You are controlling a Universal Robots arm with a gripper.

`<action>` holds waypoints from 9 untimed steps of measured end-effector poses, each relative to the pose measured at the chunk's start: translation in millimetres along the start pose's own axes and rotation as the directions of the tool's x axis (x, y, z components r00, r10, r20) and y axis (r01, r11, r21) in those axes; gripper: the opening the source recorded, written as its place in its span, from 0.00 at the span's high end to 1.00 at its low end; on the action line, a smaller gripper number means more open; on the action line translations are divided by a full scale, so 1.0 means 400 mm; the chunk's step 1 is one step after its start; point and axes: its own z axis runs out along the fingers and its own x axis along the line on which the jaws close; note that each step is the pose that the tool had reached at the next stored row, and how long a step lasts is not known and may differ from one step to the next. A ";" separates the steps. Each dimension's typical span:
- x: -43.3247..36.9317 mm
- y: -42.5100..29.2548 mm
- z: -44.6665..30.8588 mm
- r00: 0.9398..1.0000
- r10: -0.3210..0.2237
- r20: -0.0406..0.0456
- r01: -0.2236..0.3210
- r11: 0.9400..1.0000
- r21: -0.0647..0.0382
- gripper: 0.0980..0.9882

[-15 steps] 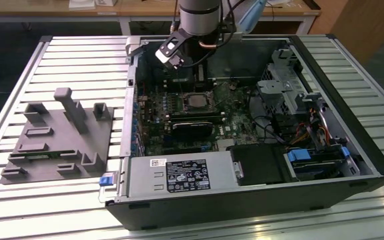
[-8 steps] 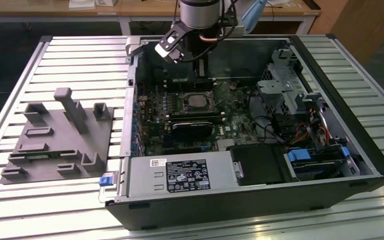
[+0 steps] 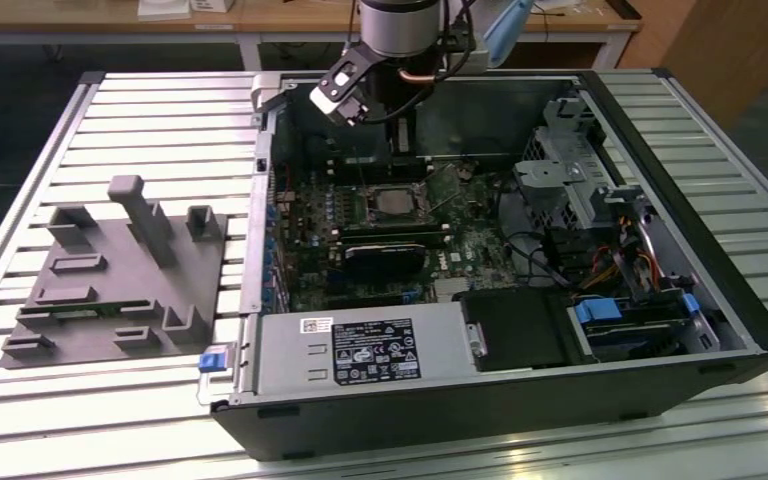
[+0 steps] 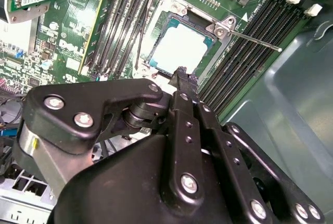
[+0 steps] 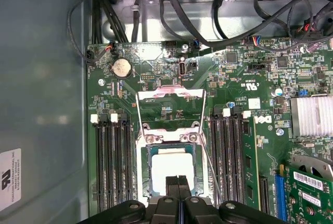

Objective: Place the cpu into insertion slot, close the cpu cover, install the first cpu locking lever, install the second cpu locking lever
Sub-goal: 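Close the cpu cover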

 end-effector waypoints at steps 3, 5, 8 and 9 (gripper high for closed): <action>0.000 0.000 -0.002 1.000 0.000 0.000 0.000 1.000 0.000 0.99; 0.000 0.000 -0.005 1.000 0.000 0.000 0.000 1.000 0.000 0.99; 0.000 0.001 -0.011 1.000 0.000 0.000 0.000 1.000 0.000 0.99; 0.000 0.001 -0.013 1.000 0.000 0.000 0.000 1.000 0.000 0.99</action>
